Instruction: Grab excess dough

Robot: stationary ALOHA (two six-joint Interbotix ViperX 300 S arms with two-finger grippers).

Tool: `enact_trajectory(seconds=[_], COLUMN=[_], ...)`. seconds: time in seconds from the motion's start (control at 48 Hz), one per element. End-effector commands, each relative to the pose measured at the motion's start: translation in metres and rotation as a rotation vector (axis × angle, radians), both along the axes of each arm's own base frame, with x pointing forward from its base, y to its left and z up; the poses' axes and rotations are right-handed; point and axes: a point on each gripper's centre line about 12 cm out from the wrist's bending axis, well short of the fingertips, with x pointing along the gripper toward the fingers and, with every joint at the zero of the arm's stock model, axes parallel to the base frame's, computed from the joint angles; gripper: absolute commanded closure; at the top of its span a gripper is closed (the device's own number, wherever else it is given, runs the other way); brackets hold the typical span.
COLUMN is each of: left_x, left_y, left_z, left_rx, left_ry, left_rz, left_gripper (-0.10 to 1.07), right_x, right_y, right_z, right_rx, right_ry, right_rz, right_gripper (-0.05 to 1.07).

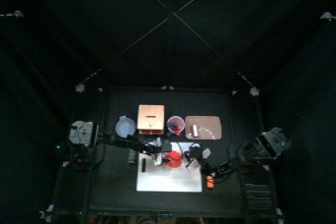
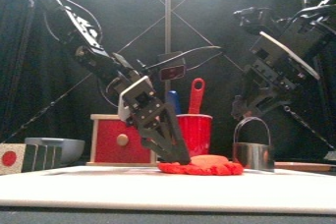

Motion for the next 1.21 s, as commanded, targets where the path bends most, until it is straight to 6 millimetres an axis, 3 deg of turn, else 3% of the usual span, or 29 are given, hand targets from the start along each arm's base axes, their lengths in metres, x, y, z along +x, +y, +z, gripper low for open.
enact_trajectory(seconds=[0.0,0.417,0.792,1.188], left_x=[0.007,0.007,0.005,-0.007], left_y=[0.002,0.003,0.002,0.003], left_z=[0.009,0.0,-0.007,-0.015], left_rx=[0.003,0.0,0.005,0.047], left_ry=[-0.031,-0.009,0.012,0.11], left_rz=[0.001,0.006,0.001,0.005], left_gripper=[-0.03,-0.03,0.13,0.15], right_x=[0.002,0.003,0.003,0.003], right_y=[0.0,0.001,0.001,0.002], right_z=[0.007,0.006,0.005,0.006], right_rx=[0.008,0.013,0.018,0.021], right_ry=[-0.023,-0.022,-0.019,-0.022], right_rz=[-0.005,0.0,-0.001,0.0], right_gripper=[0.21,0.21,0.21,0.21])
